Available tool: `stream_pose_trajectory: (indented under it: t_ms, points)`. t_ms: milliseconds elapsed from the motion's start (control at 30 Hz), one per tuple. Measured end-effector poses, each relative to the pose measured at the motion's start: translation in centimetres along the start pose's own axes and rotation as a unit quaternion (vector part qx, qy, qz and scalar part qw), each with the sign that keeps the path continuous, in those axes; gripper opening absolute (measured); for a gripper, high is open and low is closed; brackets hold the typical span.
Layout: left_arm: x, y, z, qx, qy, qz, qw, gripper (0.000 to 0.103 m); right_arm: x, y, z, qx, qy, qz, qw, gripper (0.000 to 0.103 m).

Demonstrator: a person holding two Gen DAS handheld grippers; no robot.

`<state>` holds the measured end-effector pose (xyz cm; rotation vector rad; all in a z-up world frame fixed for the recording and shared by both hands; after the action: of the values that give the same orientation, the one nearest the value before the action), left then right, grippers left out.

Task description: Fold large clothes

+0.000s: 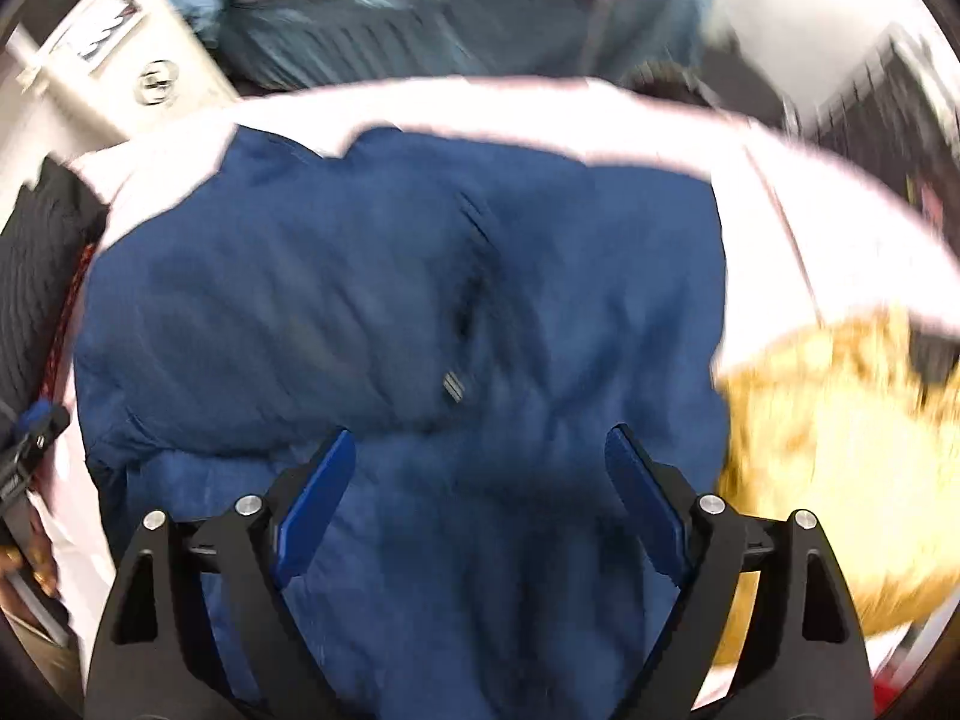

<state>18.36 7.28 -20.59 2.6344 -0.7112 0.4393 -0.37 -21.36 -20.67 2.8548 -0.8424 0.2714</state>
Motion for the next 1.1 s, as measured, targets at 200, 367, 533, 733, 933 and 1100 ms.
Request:
stream_pose_trajectory:
  t_ms: [200,367,533,733,933,1100]
  points:
    - [3.7,5.3,2.5,-0.006,0.003,0.082,0.9966,0.096,4.4,-7.1,-1.3,-0.015,0.074,-0.102,0.992,0.084]
    - [4.3,6.4,7.0,-0.011,-0.041,0.091,0.9949,0.096,4.4,-7.7,3.6,-0.059,0.025,-0.132,0.989,0.084]
    - [1.5,5.5,12.2,0.034,-0.121,0.115,0.9854,0.097,-1.3,-5.7,11.7,-0.04,-0.113,-0.09,0.989,0.086]
    - [0.7,4.4,14.7,0.044,-0.119,0.097,0.9871,0.098,-1.3,-4.6,13.5,-0.017,-0.135,-0.039,0.99,0.097]
    - [1.3,3.9,15.5,0.045,-0.12,0.075,0.9889,0.099,-0.3,-4.5,14.3,-0.013,-0.136,-0.002,0.991,0.099]
    - [0.9,4.1,15.2,0.045,-0.108,0.078,0.9901,0.098,-0.3,-4.3,14.0,-0.007,-0.115,0.011,0.993,0.099]
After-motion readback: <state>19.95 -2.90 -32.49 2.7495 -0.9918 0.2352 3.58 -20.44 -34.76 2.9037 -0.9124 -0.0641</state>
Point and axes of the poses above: each gripper's, at about its wrist camera, not at the fingertips, and z roughly the way its jaws point, y to its right, x to its top, the point moved 9 cm from there along z, roughly the way its jaws point, and after that the axes turned 9 degrees about -x, right-handed, at the moved point
